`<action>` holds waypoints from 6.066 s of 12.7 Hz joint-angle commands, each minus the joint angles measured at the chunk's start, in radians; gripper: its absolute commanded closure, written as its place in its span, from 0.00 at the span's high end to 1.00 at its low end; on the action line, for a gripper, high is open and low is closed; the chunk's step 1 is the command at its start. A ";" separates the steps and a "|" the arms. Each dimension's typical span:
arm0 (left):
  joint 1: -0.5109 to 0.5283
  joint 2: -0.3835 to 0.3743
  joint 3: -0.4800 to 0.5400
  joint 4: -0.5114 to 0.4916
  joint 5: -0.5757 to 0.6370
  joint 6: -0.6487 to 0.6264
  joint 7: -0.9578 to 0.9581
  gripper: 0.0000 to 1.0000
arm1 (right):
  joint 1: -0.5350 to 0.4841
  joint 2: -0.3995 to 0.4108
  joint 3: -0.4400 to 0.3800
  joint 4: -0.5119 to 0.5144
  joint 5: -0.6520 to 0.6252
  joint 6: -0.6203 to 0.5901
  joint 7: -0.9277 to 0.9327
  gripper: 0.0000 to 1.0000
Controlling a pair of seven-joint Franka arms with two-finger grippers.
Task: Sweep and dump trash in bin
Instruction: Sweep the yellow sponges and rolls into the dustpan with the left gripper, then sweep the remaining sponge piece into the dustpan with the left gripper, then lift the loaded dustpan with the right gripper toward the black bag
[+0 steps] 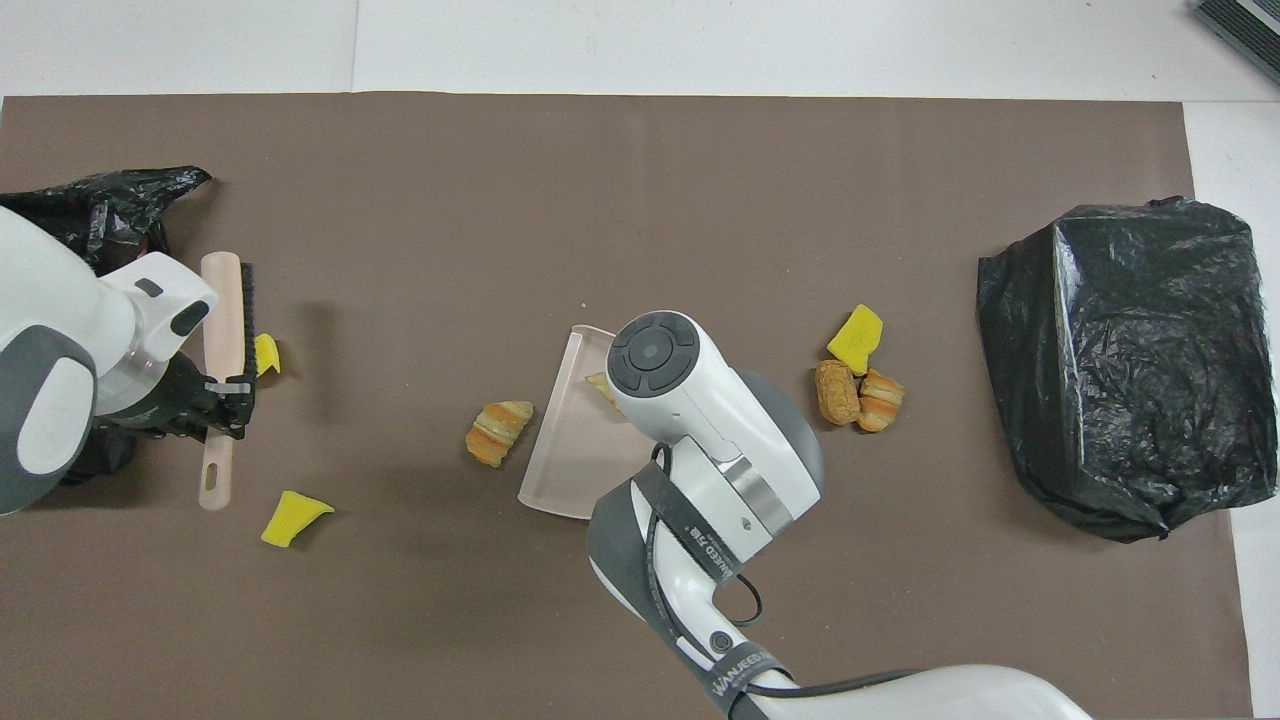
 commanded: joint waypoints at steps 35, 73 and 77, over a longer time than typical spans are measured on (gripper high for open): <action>-0.487 -0.281 -0.018 -0.292 -0.055 -0.223 -0.497 0.00 | 0.010 -0.017 0.002 -0.011 -0.041 -0.006 -0.089 0.00; -0.530 -0.071 -0.013 -0.297 -0.380 0.291 -0.266 0.00 | 0.010 -0.031 0.003 -0.042 -0.022 -0.032 -0.028 0.00; -0.500 -0.091 -0.013 -0.297 -0.300 0.204 -0.281 0.00 | 0.007 -0.046 0.003 -0.028 -0.030 -0.047 0.026 0.00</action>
